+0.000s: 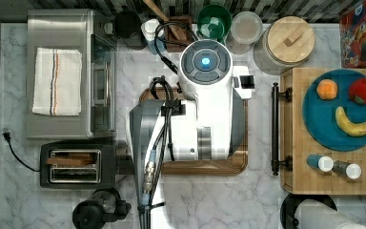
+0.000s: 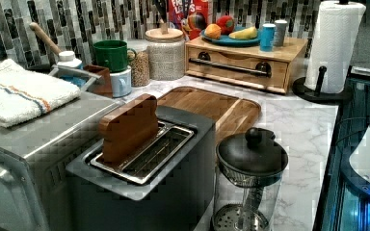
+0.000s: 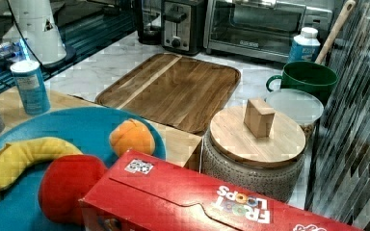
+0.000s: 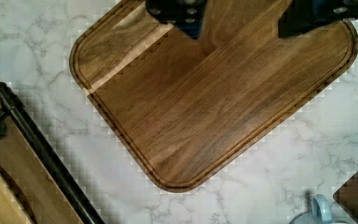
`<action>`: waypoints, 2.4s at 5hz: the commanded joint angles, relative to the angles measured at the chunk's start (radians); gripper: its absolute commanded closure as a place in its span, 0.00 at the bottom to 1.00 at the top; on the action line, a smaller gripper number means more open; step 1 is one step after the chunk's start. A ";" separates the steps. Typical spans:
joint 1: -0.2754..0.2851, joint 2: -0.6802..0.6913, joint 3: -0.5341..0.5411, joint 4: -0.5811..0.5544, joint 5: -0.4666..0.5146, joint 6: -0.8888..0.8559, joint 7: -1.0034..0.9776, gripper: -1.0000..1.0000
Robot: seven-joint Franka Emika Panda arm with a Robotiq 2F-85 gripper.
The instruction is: Open the drawer.
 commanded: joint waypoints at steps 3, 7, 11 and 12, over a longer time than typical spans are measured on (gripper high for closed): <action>-0.010 0.003 -0.006 0.009 0.009 -0.038 -0.062 0.00; -0.055 -0.068 -0.070 -0.208 -0.077 0.165 -0.558 0.00; -0.150 -0.048 -0.090 -0.281 -0.176 0.315 -0.814 0.00; -0.166 -0.060 -0.098 -0.348 -0.205 0.424 -0.827 0.00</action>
